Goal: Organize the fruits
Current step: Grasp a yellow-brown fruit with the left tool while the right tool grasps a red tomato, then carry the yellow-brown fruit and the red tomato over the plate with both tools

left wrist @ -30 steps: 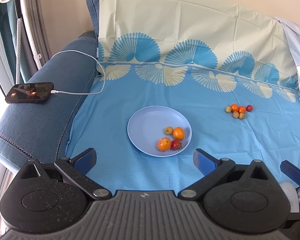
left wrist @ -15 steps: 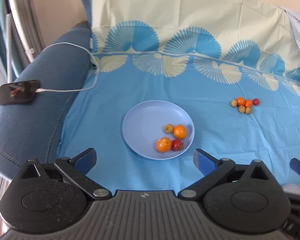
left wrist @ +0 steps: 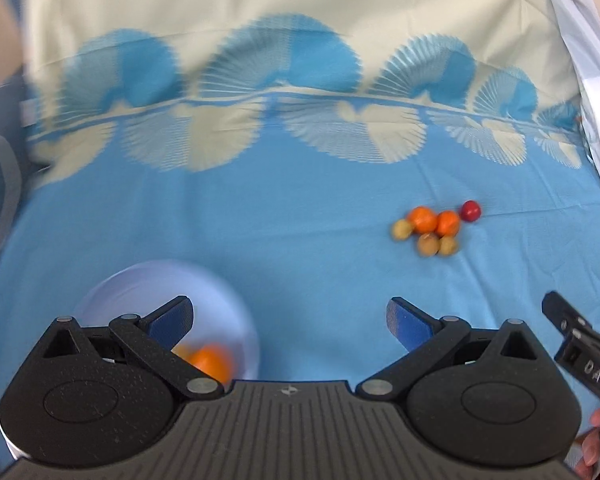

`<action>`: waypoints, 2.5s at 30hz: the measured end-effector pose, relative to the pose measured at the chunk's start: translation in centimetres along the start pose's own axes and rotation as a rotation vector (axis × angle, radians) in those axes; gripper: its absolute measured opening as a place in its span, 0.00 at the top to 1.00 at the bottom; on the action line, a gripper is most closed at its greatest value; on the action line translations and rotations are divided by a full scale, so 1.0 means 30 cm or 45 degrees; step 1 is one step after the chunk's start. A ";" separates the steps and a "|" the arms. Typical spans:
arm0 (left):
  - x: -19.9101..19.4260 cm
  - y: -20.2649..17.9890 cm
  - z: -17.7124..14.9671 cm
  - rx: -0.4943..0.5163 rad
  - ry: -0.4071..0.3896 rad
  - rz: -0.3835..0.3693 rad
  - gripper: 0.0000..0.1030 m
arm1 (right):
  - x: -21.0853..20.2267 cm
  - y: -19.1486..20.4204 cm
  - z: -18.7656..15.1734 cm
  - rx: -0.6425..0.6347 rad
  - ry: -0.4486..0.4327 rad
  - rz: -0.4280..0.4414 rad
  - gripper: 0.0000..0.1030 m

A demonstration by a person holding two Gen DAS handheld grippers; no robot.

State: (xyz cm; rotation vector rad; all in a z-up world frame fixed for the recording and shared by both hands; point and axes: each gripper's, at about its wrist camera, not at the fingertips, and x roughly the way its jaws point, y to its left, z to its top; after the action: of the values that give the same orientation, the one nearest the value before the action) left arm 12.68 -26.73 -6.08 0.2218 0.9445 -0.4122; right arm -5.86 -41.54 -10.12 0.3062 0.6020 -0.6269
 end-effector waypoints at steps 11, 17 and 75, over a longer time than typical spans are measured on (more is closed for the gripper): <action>0.572 -0.272 0.154 0.272 0.126 -0.047 0.00 | 0.645 -0.123 0.072 -0.186 0.159 0.041 0.01; 0.669 -0.322 0.191 0.369 0.143 -0.102 0.00 | 0.802 -0.072 0.067 -0.279 0.194 0.119 0.01; -0.823 0.402 -0.560 -0.132 -0.117 -0.007 0.74 | -0.903 0.368 -0.243 -0.478 -0.121 0.746 0.69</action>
State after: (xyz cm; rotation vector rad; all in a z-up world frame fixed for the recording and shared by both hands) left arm -7.19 -3.79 4.65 0.1050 0.8734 -0.3740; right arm -19.63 -17.45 1.64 0.0879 0.4939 0.0395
